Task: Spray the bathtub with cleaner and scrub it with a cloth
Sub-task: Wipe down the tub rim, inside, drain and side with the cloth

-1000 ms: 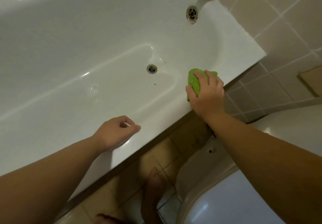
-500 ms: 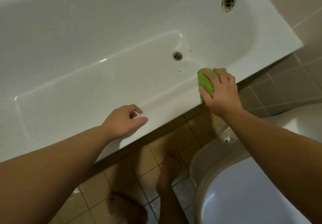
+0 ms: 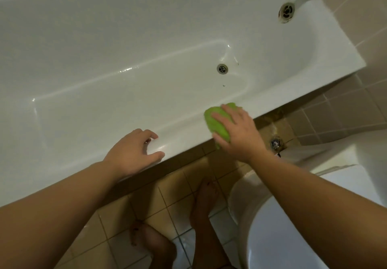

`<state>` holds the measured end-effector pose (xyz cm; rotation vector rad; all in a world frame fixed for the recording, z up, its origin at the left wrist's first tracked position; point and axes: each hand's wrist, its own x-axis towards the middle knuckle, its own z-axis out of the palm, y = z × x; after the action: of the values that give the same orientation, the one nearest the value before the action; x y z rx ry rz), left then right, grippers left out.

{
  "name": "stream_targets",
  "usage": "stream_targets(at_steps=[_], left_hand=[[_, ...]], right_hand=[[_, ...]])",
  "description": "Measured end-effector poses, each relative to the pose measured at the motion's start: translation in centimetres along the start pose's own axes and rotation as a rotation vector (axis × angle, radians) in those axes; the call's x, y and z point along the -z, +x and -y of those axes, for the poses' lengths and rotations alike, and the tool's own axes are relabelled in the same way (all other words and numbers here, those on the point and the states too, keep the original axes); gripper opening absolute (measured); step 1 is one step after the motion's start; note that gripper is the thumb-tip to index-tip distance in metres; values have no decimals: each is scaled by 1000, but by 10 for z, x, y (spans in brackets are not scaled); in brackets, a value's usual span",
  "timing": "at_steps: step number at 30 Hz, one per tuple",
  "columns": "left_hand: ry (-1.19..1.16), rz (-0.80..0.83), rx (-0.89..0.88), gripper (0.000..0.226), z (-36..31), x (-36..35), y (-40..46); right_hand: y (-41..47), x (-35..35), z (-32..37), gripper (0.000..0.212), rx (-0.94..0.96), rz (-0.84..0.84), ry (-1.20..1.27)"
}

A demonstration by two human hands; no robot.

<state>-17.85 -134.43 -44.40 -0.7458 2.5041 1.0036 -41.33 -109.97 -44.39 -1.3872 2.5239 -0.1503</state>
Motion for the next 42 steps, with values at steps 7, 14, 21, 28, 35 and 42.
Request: stream_targets(at_steps=[7, 14, 21, 28, 35, 42], left_hand=[[25, 28, 15, 77, 34, 8, -23], [15, 40, 47, 84, 60, 20, -51], [35, 7, 129, 81, 106, 35, -99], [58, -113, 229, 83, 145, 41, -154], [117, -212, 362, 79, 163, 39, -191], [89, -278, 465, 75, 174, 40, -219]], right_hand=[[6, -7, 22, 60, -471, -179, 91], [-5, -38, 150, 58, -55, -163, 14], [-3, -36, 133, 64, 275, 20, 61], [2, -27, 126, 60, -157, -66, 22], [-8, -58, 271, 63, 144, 27, 43], [3, -68, 313, 68, 424, 173, 63]])
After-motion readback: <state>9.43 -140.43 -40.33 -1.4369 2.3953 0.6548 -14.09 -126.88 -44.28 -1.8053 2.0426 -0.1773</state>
